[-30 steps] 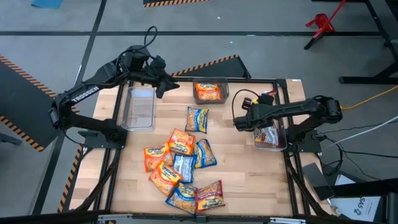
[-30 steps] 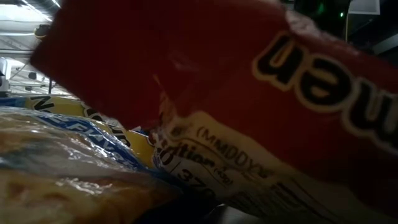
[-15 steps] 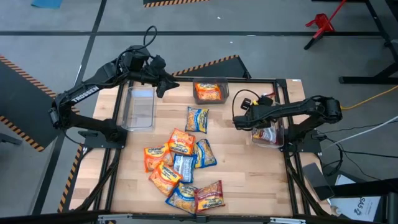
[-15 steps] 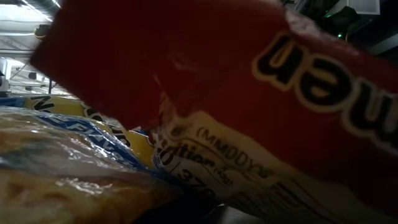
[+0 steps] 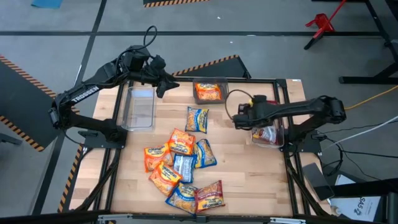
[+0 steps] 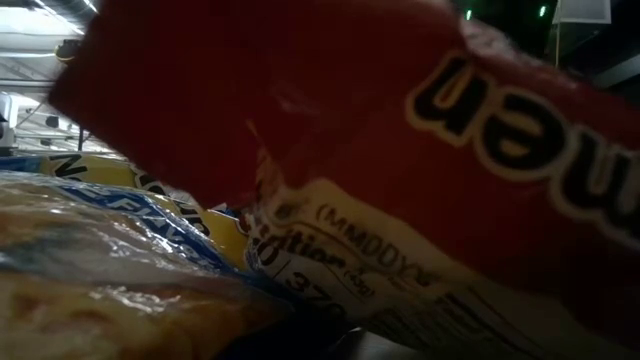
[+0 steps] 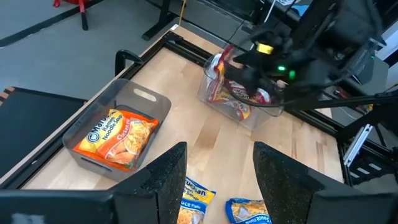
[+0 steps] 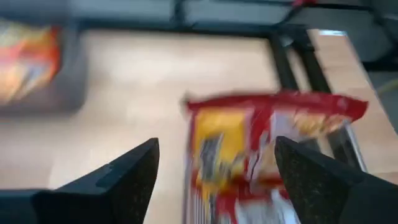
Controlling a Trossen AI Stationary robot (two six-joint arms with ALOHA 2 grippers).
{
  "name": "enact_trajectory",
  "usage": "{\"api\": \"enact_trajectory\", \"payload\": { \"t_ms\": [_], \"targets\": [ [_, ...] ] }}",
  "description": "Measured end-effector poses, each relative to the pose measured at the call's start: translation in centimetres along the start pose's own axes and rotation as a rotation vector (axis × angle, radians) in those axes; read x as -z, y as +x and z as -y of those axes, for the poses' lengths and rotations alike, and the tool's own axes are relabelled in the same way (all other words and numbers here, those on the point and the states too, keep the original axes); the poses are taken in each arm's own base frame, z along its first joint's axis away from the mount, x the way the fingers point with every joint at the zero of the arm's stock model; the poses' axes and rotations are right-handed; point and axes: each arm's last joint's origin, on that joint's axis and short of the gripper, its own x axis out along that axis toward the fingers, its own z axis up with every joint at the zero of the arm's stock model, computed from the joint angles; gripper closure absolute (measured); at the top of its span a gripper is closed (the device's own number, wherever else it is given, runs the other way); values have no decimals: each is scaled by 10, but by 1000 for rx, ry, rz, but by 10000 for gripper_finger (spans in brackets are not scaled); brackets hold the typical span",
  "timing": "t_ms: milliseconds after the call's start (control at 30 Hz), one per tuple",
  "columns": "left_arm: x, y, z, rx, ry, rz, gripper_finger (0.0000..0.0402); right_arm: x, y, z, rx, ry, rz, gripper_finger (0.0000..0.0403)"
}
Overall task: Sort Maruchan noodles
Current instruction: Put the red noodle pack into the right transparent bin
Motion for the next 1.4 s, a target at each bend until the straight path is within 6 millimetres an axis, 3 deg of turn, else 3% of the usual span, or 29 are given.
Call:
{"api": "enact_trajectory", "payload": {
  "t_ms": [133,367,500,800,1133,1300,1400],
  "targets": [
    [0,0,0,-1,-1,-3,223,12,-18,6,-59,-110,-93,117],
    [1,0,0,0,-3,-10,223,45,-28,23,-19,-125,-193,170],
    [1,0,0,0,-3,-9,223,61,-21,28,-8,-103,-222,200],
    [1,0,1,5,-2,-9,223,86,0,15,-178,-79,-308,234],
    [1,0,1,6,-9,-8,223,80,-6,23,-207,-128,-379,237],
    [1,0,1,11,-9,-8,223,56,-31,35,-356,-104,-324,237],
    [1,0,1,12,-9,-9,223,43,-50,36,-542,-98,-291,237]
  ]
}}
